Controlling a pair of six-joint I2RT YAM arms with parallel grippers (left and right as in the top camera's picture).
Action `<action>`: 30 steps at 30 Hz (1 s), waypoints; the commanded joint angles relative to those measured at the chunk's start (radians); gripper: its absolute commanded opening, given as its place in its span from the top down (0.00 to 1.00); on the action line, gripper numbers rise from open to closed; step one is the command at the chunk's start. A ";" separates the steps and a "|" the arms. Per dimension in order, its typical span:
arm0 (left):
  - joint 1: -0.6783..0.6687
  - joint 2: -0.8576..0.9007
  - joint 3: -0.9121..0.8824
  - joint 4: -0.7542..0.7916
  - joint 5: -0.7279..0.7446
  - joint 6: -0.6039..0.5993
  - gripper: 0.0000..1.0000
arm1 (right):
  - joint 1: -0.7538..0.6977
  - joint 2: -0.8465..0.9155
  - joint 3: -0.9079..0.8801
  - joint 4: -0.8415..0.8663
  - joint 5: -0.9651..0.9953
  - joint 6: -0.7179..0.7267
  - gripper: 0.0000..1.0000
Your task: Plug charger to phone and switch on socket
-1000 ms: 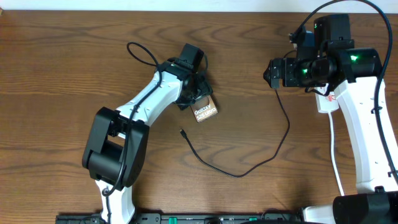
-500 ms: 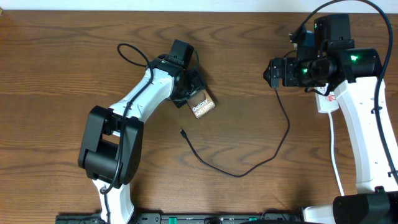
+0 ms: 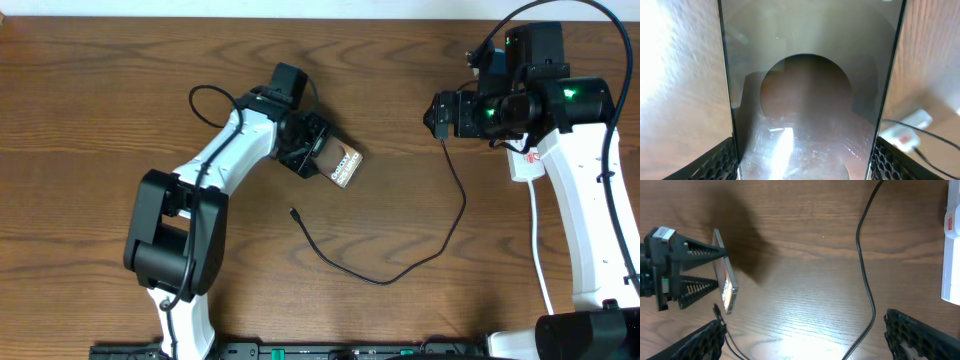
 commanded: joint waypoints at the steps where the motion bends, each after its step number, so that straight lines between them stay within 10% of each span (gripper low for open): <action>1: 0.049 -0.034 0.011 0.002 0.228 -0.118 0.92 | 0.000 0.002 -0.004 0.003 -0.010 0.016 0.01; 14: 0.120 -0.034 0.011 0.003 0.573 -0.187 0.92 | 0.000 0.002 -0.004 0.006 -0.014 0.019 0.01; 30: 0.120 -0.034 0.011 0.024 0.352 -0.204 0.93 | 0.000 0.007 -0.073 0.108 -0.210 0.048 0.05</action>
